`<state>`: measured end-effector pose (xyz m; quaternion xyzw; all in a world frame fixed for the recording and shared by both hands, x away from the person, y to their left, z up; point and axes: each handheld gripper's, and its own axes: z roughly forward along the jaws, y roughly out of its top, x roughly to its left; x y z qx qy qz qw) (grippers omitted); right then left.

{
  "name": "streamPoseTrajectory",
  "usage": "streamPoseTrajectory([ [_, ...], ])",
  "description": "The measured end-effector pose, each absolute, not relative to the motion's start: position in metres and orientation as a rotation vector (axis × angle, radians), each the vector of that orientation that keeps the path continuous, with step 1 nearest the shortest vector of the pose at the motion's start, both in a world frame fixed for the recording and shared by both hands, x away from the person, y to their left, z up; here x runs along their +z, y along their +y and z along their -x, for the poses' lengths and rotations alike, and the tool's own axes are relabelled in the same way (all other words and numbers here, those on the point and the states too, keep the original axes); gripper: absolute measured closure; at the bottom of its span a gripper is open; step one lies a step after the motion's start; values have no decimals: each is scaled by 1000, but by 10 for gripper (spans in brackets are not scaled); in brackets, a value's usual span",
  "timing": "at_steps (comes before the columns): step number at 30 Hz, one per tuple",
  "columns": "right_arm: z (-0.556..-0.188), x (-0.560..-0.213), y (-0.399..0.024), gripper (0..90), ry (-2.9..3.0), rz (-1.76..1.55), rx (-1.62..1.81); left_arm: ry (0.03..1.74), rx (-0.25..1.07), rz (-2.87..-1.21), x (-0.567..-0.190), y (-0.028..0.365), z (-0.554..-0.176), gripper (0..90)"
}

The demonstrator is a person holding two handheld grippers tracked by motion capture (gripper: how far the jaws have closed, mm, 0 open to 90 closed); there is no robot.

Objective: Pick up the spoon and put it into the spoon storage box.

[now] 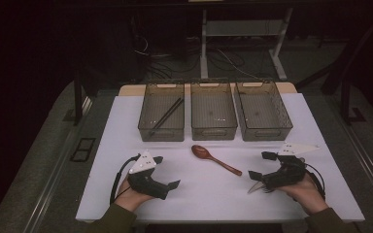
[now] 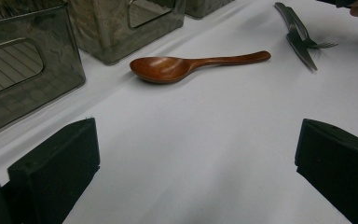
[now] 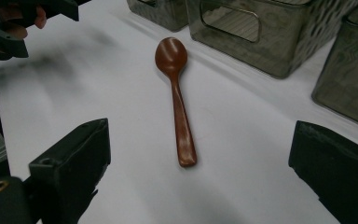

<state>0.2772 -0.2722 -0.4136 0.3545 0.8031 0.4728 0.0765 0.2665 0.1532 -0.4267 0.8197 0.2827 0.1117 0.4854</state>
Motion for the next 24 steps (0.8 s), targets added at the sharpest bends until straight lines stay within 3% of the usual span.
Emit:
streamPoseTrajectory([
  [6, -288, -410, -259, 74, 2440, -1039, 1397, 681, 270, -2009, -427, 152, -267, 0],
  [8, -291, -408, -255, 141, 2448, -1023, 1398, 684, 266, -2006, -428, 152, -267, 0],
  [12, -297, -406, -248, 158, 2468, -1020, 1390, 690, 266, -2003, -428, 152, -267, 0],
  [24, -316, -399, -216, 321, 2513, -991, 1402, 679, 267, -2012, -428, 151, -267, 0],
])
